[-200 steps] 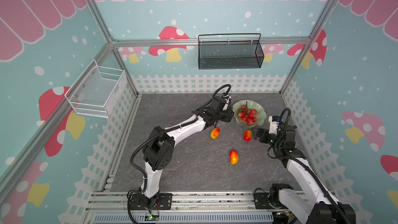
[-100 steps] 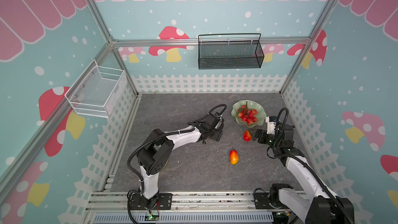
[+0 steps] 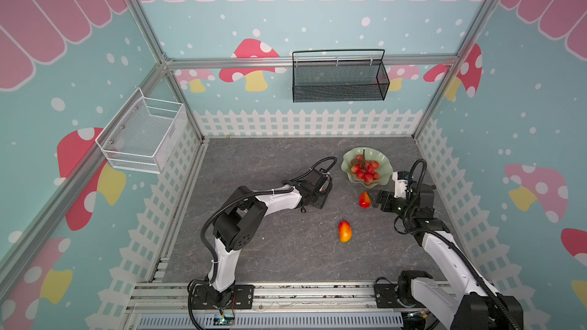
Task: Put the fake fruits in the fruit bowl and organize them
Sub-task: 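Carry the mango with the left gripper into the bowl and release it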
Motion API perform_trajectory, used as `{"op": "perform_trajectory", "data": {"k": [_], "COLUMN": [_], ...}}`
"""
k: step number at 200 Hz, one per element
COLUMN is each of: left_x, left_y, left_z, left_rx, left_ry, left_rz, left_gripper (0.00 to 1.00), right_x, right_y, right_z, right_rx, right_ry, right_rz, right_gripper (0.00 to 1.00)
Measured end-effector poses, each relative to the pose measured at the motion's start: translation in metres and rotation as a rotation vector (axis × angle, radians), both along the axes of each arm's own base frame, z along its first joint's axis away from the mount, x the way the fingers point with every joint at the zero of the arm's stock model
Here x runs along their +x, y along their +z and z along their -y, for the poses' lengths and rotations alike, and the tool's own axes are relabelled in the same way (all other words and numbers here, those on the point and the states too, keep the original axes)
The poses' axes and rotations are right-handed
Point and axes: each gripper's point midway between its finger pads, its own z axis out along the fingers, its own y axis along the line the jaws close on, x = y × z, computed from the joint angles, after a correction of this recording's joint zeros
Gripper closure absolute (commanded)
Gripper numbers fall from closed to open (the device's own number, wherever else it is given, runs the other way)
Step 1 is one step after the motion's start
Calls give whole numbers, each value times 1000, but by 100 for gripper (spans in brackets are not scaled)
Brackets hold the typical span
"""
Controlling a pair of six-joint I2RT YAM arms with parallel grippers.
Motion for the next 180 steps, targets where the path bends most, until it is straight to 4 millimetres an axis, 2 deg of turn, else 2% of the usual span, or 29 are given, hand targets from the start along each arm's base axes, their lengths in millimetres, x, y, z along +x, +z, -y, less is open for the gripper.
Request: {"op": "perform_trajectory", "data": {"k": [10,41,61,80,108,126,137,149,180], "left_x": [2,6,13,29,68,88,95,103,115], "left_y": [1,6,22,61,137,158,158,149,104], "left_z": [0,4,15,39,91,114,123,131,142], "left_rx": [0,-14,-54,-143,-318,-381,-397,-402,-381], "left_ry": [4,1,-13,-40,-93,-113,-121,-128,-135], "left_rz": [10,30,49,100,226,276,284,279,244], "left_gripper": [52,53,53,53,53,52,52,52,51], "right_x": [0,2,3,5,9,10,11,11,11], "right_y": [-2,-5,-5,-4,-3,-1,2,3,6], "right_z": [1,10,17,19,16,13,12,10,8], "right_rx": [-1,-1,0,4,21,25,23,24,21], "right_ry": [-2,-31,-51,-52,-23,0,12,23,40], "right_rz": [-7,-16,-14,-7,11,27,41,50,63], "right_gripper": [8,8,8,9,9,9,9,9,9]}}
